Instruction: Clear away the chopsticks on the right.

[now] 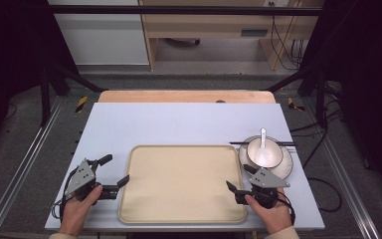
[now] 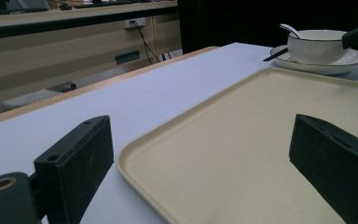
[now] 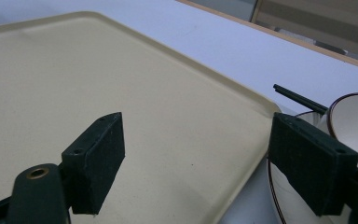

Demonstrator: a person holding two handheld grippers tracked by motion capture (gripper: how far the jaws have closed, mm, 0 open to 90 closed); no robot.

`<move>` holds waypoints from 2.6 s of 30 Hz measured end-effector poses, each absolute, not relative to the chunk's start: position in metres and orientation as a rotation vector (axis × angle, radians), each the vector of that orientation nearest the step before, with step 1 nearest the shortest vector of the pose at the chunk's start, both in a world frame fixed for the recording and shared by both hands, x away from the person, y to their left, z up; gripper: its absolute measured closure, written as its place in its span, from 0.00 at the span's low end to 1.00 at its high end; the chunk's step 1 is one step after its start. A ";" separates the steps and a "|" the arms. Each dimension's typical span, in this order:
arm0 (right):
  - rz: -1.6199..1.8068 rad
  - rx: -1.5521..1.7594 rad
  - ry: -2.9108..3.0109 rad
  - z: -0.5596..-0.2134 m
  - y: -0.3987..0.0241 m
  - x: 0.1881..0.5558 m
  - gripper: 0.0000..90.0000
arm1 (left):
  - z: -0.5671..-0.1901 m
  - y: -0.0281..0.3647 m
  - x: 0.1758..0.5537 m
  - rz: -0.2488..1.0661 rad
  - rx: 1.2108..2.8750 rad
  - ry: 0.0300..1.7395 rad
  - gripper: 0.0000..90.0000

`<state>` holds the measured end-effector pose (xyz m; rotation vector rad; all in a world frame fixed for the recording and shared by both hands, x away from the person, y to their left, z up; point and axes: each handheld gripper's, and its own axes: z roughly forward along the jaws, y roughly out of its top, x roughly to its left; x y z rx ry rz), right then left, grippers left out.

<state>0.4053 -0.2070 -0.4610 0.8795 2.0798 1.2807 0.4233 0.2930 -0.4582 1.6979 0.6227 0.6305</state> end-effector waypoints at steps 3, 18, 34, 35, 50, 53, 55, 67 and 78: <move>1.283 0.887 2.071 -0.461 -0.207 0.405 0.21 | -0.458 0.293 0.423 0.629 1.694 0.623 0.07; 1.209 0.834 1.991 -0.433 -0.204 0.384 0.34 | -0.457 0.300 0.420 0.636 1.676 0.663 0.06; 0.959 1.046 1.992 -0.378 -0.306 0.439 0.87 | -0.456 0.300 0.421 0.666 1.690 0.652 0.06; 0.939 1.093 2.002 -0.380 -0.318 0.450 0.90 | -0.455 0.300 0.420 0.674 1.691 0.653 0.06; 0.775 1.408 2.044 -0.424 -0.366 0.556 1.00 | -0.452 0.306 0.414 0.751 1.644 0.692 0.06; 0.742 1.409 2.049 -0.428 -0.366 0.563 1.00 | -0.453 0.305 0.415 0.747 1.650 0.690 0.06; 0.734 1.430 2.054 -0.431 -0.366 0.568 1.00 | -0.453 0.305 0.414 0.748 1.656 0.689 0.06; 0.617 1.446 2.132 -0.442 -0.361 0.573 1.00 | -0.453 0.305 0.417 0.748 1.650 0.695 0.07; 0.611 1.476 2.188 -0.441 -0.365 0.543 1.00 | -0.452 0.301 0.416 0.744 1.671 0.671 0.07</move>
